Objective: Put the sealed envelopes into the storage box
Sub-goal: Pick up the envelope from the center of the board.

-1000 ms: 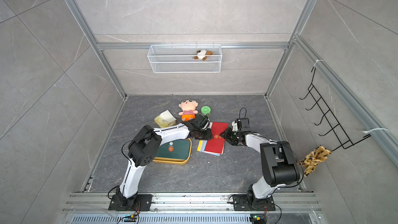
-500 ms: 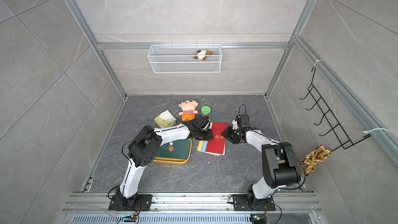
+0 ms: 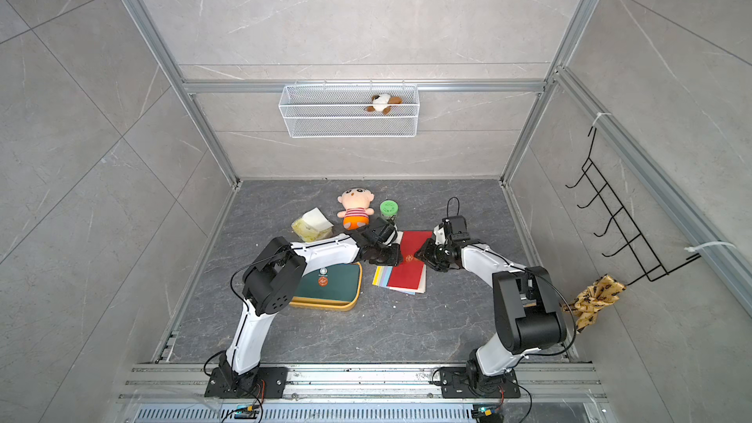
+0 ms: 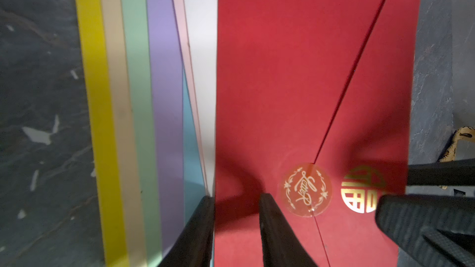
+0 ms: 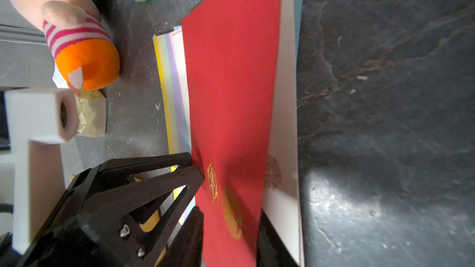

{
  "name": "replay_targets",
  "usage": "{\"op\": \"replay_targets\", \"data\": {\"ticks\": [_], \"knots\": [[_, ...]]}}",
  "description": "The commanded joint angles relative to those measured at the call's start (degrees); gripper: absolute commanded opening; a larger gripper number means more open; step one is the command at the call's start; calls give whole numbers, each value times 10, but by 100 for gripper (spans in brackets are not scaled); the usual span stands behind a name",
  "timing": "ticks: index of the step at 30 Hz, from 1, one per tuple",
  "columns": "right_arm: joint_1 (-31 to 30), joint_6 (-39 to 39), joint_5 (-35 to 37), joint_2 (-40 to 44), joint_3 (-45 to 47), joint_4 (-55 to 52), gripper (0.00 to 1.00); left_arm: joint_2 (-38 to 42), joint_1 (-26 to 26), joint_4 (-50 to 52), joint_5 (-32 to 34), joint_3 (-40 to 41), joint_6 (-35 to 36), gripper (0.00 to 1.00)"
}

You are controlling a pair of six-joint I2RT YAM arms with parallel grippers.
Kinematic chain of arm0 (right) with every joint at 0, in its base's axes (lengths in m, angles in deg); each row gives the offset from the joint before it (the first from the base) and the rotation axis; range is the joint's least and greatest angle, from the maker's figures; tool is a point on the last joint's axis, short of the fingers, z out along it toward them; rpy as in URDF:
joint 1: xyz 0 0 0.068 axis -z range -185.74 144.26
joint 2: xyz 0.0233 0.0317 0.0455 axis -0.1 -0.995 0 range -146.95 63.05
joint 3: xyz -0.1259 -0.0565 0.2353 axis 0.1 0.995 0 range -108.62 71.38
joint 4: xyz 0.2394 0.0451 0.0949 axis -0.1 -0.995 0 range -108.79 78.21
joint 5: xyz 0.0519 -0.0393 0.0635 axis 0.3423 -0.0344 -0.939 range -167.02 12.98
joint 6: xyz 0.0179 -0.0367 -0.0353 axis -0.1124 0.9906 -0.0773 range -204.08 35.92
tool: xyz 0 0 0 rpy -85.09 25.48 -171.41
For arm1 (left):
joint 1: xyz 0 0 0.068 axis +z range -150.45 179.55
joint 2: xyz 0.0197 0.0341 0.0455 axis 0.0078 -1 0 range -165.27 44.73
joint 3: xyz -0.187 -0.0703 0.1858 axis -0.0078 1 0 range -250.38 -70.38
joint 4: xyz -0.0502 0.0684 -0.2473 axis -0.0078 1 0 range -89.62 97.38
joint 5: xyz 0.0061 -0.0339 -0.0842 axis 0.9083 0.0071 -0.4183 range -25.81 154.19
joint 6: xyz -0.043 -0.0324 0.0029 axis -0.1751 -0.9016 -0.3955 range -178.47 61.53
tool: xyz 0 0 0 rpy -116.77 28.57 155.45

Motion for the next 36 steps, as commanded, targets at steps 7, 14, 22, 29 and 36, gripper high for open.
{"op": "replay_targets", "data": {"ticks": [7,14,22,29,36], "knots": [[-13,-5,-20,5,-17,-11,13,-6,-6,0,-6,-15,1,37],[-14,11,-13,42,-39,-48,0,40,-6,-11,10,-8,8,47],[-23,128,-42,100,-135,-161,0,188,-1,3,113,19,18,60],[-136,283,4,51,-333,-326,0,375,67,48,178,168,4,60],[-268,435,81,-105,-594,-489,0,608,169,127,244,318,-7,60]]}}
